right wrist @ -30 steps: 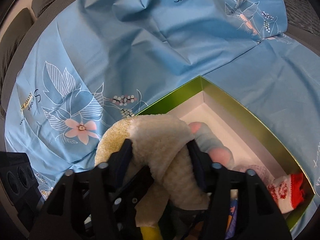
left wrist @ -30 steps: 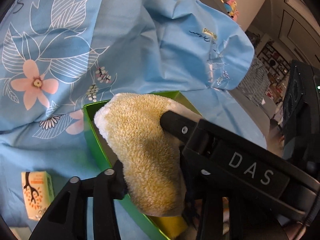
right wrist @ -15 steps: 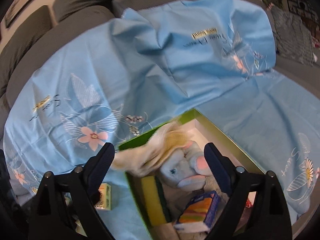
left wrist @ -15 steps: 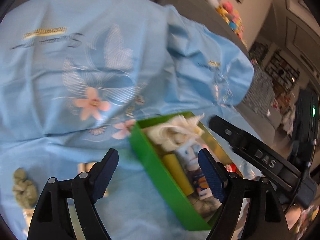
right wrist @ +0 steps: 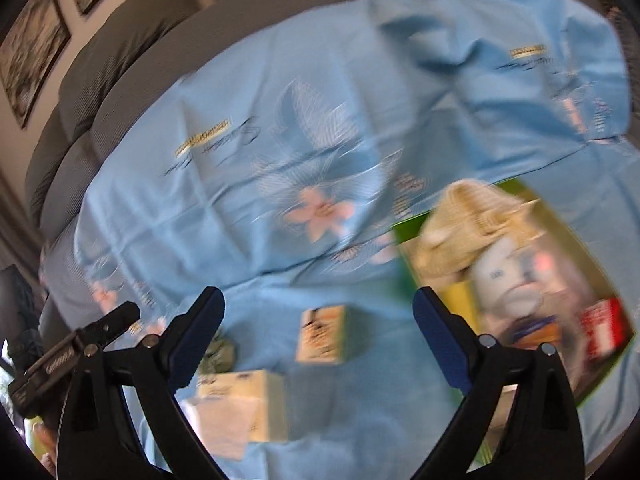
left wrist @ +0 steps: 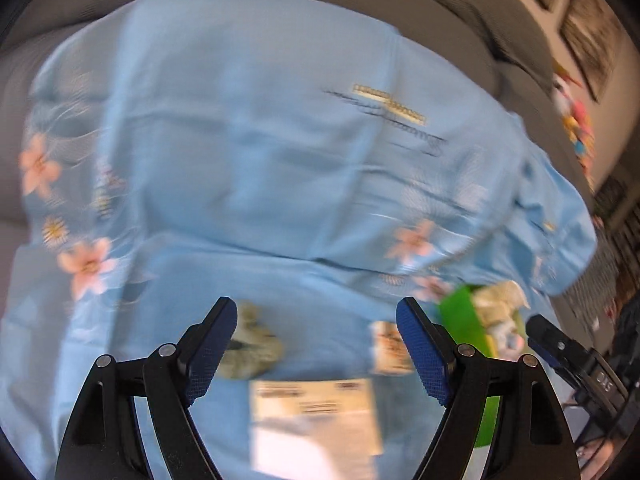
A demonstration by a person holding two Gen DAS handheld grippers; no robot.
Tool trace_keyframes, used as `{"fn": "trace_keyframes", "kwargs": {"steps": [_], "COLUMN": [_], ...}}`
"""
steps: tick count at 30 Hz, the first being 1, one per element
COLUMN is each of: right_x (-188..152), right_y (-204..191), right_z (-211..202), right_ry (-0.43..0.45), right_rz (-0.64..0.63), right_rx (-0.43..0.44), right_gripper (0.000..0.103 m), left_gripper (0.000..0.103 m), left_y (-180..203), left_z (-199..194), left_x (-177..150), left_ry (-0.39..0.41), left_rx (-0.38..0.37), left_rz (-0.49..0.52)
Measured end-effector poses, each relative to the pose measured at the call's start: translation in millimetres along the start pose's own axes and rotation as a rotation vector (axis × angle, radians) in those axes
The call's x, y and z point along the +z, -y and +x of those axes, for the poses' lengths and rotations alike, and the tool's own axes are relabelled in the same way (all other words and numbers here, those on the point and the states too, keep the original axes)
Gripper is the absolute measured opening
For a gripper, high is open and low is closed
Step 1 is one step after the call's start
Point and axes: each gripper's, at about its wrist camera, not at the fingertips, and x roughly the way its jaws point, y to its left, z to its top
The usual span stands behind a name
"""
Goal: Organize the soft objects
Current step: 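Move the right tool to the green washcloth and grasp it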
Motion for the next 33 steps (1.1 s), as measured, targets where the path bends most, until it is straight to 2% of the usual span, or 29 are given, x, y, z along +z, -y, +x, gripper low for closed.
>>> {"fn": "trace_keyframes", "kwargs": {"steps": [3,6,11,15,21,24,25,26,27,28,29,31,33], "right_x": [-5.2,-8.1,-15.7,-34.0,-57.9,-69.5,-72.4,-74.6,-75.6,-76.9,-76.7,-75.8,-74.4], "right_y": [-32.5,-67.6,-112.8,-136.1,-152.4,-156.3,-156.4,-157.4,-158.7,-158.8,-158.7,-156.3,-157.7], "right_z": [20.9,51.1,119.4,171.9,233.4,252.1,255.3,256.9,257.0,255.4,254.8,251.6,242.5], "right_ry": [-0.064,-0.146,-0.344,-0.480,-0.596,-0.647,-0.652,-0.645,-0.624,-0.612,-0.610,-0.632,-0.617], "right_rz": [-0.043,-0.085,-0.116,-0.151,-0.208,-0.224,-0.231,-0.246,-0.260,-0.268,-0.268,-0.244,-0.245], "right_rx": [0.063,0.136,0.198,0.184,0.084,0.079,0.068,0.040,0.028,0.027,0.040,0.082,0.101], "right_gripper": [0.095,0.095,0.095,0.092,0.075,0.066,0.058,0.049,0.046,0.038,0.027,0.016,0.015], "left_gripper": [0.082,0.082,0.082,0.082,0.082,0.082,0.078,0.067,0.062,0.052,0.039,0.022,0.020], "left_y": [-30.3,-53.2,-82.4,-96.6,-104.6,-101.5,-99.5,-97.8,-95.2,-93.0,-88.7,-83.5,-80.3], "left_z": [2.7,21.1,62.5,86.0,109.5,117.2,117.6,119.3,121.0,121.4,121.0,119.3,109.4], "left_x": [-5.9,-16.8,-43.5,-57.8,-64.7,-64.7,-64.2,-64.5,-65.2,-65.8,-66.6,-67.5,-66.0], "left_ry": [-0.004,-0.052,-0.152,-0.195,-0.242,-0.245,-0.237,-0.242,-0.242,-0.240,-0.238,-0.241,-0.220], "left_rx": [0.034,0.034,0.016,0.003,0.007,0.021,0.017,0.002,-0.003,0.001,-0.002,-0.035,-0.053], "left_rz": [-0.044,-0.081,-0.133,-0.175,-0.189,-0.149,-0.140,-0.136,-0.131,-0.121,-0.097,-0.097,-0.108]}}
